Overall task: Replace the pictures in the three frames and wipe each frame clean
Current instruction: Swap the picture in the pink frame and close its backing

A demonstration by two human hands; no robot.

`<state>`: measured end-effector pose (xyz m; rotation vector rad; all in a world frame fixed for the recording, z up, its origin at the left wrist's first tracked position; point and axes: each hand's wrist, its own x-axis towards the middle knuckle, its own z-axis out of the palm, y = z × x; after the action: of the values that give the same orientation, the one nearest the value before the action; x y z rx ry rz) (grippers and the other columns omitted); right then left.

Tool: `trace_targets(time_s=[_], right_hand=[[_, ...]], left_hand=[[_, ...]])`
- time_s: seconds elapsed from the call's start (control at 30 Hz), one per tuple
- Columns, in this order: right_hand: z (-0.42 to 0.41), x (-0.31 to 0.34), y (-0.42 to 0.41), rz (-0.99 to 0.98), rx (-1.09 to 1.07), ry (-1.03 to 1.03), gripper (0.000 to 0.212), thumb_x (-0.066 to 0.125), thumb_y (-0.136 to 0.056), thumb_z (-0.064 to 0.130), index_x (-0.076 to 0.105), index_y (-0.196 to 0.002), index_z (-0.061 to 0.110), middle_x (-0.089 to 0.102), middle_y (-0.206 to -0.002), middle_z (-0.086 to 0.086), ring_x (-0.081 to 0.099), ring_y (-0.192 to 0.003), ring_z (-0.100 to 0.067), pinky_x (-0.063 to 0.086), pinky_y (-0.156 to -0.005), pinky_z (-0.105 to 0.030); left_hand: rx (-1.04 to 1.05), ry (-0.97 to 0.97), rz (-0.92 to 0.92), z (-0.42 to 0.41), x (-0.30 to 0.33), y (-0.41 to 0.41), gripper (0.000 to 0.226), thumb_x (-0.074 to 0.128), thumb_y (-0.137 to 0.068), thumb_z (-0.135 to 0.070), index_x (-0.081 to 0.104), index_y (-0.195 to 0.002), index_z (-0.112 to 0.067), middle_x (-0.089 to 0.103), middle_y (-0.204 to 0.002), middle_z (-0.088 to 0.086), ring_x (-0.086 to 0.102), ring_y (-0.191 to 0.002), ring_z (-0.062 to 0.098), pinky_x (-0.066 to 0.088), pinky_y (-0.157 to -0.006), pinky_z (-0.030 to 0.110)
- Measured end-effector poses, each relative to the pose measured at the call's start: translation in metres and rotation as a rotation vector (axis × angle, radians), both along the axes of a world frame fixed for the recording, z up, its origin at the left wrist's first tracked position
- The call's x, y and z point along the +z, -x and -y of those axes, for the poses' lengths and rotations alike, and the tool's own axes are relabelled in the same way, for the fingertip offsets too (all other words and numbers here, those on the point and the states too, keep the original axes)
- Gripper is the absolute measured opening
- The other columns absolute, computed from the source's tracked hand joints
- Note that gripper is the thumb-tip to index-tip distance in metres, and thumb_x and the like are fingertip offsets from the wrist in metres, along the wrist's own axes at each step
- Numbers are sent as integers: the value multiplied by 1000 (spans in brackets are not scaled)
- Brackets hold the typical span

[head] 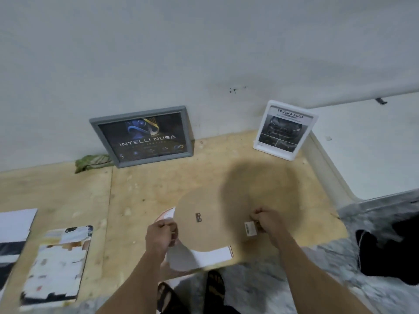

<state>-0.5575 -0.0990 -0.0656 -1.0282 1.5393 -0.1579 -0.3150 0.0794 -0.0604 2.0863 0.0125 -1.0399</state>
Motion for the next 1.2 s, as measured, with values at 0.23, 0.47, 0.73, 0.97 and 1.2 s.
trace_targets(time_s=[0.23, 0.47, 0.73, 0.97, 1.2], right_hand=[[-52, -19, -55, -86, 278, -13, 16, 59, -87, 6, 57, -75, 16, 59, -76, -7, 55, -73, -22, 40, -57, -26], [-63, -39, -55, -193, 322, 22, 13, 58, -78, 7, 58, -69, 16, 61, -68, -8, 59, -68, -26, 41, -60, -30], [-68, -37, -54, -275, 352, 125, 15, 61, -76, 7, 60, -65, 16, 66, -73, -7, 64, -79, -27, 47, -70, -31], [-70, -31, -63, -65, 145, -101, 15, 65, -84, 26, 66, -89, 12, 70, -85, -8, 65, -68, -24, 46, -53, -27], [-67, -25, -60, 78, -24, -294, 16, 62, -91, 19, 64, -97, 4, 69, -88, -15, 65, -69, -28, 52, -57, -32]], left_hand=[[186, -87, 25, -87, -18, -26, 14, 67, -89, -6, 75, -78, -7, 70, -69, 17, 60, -63, 32, 45, -60, 36], [133, -164, 126, -89, -17, -24, 13, 69, -86, -14, 78, -94, -19, 72, -97, 9, 66, -94, 36, 56, -88, 43], [96, -179, 122, -80, -14, -19, 23, 72, -83, -16, 75, -106, -20, 73, -108, 10, 65, -102, 35, 51, -91, 37], [219, -64, -58, -75, -14, -18, 17, 75, -80, -17, 70, -96, -15, 70, -101, 9, 60, -96, 32, 49, -91, 44], [194, 106, -181, -71, -2, -20, 12, 66, -83, 4, 65, -93, -3, 70, -90, 17, 63, -76, 32, 51, -65, 36]])
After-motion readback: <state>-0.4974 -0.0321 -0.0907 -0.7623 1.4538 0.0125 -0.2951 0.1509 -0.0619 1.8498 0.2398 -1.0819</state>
